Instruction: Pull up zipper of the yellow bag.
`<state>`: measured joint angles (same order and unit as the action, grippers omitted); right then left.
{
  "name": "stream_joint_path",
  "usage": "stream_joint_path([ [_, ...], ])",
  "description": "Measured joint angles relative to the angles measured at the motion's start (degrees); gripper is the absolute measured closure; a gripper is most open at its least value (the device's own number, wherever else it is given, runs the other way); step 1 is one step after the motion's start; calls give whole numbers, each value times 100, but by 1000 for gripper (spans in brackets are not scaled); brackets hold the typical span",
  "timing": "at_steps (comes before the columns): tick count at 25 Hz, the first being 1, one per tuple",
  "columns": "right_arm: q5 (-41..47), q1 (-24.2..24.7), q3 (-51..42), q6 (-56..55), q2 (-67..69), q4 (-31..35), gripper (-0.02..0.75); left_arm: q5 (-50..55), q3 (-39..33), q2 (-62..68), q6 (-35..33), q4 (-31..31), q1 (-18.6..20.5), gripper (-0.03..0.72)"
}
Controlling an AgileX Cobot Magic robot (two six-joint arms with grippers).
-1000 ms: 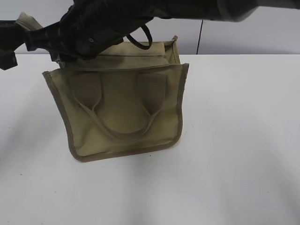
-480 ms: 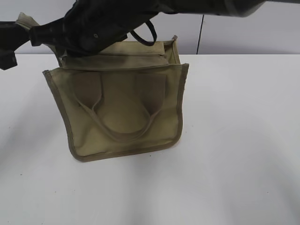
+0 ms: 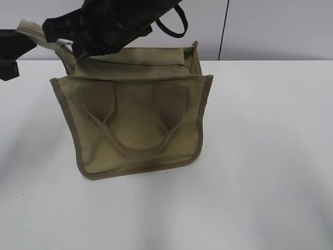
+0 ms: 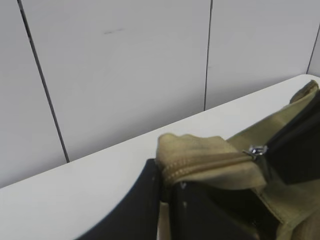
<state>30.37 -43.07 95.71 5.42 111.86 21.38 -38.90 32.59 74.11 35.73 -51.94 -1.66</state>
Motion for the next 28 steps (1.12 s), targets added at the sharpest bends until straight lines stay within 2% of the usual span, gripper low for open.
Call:
stream_joint_path([
  [6, 810, 305, 142, 7, 0, -312, 753, 79, 0, -5, 0, 31, 4, 683],
  [10, 848, 365, 154, 174, 0, -304, 752, 73, 0, -5, 0, 31, 4, 683],
  [12, 819, 303, 154, 616, 0, -204, 716, 22, 0, -5, 0, 31, 4, 683],
  [17, 722, 196, 156, 2516, 0, 0, 440, -195, 0, -6, 0, 6, 4, 683],
  [18, 643, 196, 156, 2828, 0, 5, 410, -180, 0, -6, 0, -48, 4, 683],
  [28, -152, 69, 164, 5295, 131, -18, 405, -207, 0, -6, 0, -234, 4, 683],
])
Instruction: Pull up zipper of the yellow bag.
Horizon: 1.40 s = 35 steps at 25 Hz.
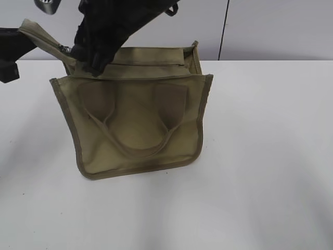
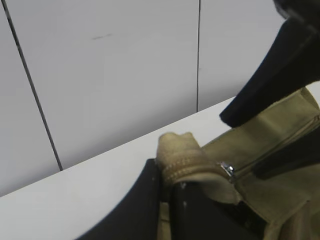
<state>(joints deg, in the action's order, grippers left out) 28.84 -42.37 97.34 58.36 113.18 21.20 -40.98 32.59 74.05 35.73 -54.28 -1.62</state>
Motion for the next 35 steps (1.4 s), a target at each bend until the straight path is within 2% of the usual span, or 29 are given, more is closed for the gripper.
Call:
stream_joint_path([
  [10, -454, -163, 0, 350, 266, -1, 413, -134, 0, 0, 1, -13, 0, 683],
  [15, -621, -166, 0, 380, 342, -1, 526, -136, 0, 0, 1, -79, 0, 683],
  [20, -634, -166, 0, 388, 365, -1, 568, -191, 0, 0, 1, -127, 0, 683],
  [23, -634, -166, 0, 395, 400, -1, 633, -175, 0, 0, 1, -154, 0, 683],
  [35, -426, -166, 0, 400, 282, -6, 638, 286, 0, 0, 1, -18, 0, 683],
])
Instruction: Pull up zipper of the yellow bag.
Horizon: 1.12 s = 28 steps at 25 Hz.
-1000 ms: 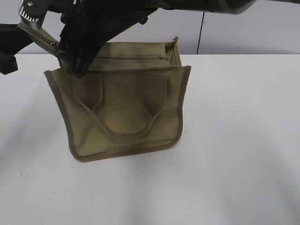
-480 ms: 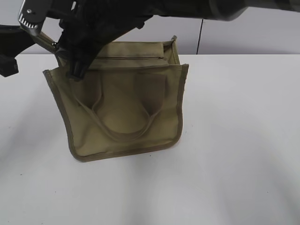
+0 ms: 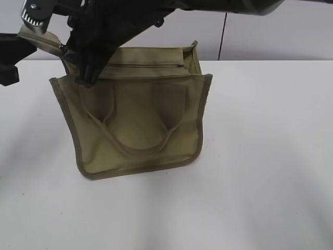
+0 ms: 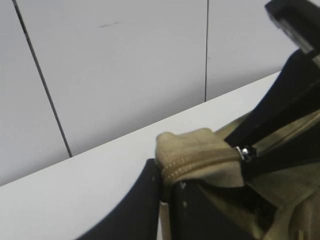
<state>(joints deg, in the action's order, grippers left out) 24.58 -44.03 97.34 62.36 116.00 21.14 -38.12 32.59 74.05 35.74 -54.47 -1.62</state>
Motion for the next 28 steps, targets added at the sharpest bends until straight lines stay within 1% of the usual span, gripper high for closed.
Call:
stream_joint_path([
  [4, 152, 0, 0, 0, -6, 4, 639, 201, 0, 0, 0, 14, 0, 683],
  [9, 208, 0, 0, 0, -6, 18, 639, 213, 0, 0, 0, 19, 0, 683],
  [14, 229, 0, 0, 0, -6, 18, 601, 145, 0, 0, 0, 19, 0, 683],
  [20, 245, 0, 0, 0, -6, 18, 590, 105, 0, 0, 0, 25, 0, 683],
  [22, 245, 0, 0, 0, -6, 18, 598, 61, 0, 0, 0, 25, 0, 683],
  [28, 100, 0, 0, 0, -6, 18, 668, 4, 0, 0, 0, 30, 0, 683],
])
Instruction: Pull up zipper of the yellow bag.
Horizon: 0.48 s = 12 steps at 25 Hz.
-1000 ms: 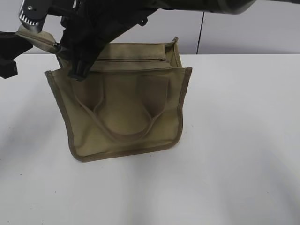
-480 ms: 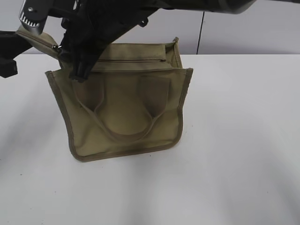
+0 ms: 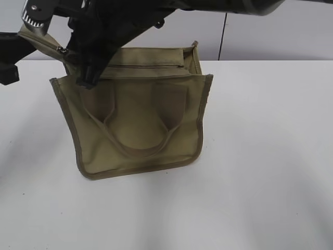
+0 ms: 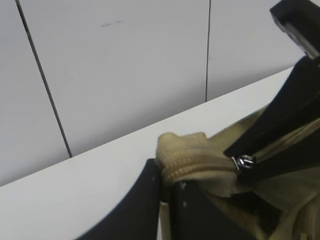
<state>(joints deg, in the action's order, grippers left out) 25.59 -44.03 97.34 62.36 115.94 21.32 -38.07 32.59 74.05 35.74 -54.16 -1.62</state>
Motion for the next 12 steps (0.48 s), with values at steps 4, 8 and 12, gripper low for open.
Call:
stream_joint_path([
  [4, -5, 0, 0, 0, 0, 0, 694, -5, 0, 0, 0, 5, 0, 683],
  [8, -5, 0, 0, 1, 0, 0, 699, -5, 0, 0, 0, 5, 0, 683],
  [12, 73, 0, 0, 1, -5, 0, 700, 246, 0, 0, 0, 5, 0, 683],
])
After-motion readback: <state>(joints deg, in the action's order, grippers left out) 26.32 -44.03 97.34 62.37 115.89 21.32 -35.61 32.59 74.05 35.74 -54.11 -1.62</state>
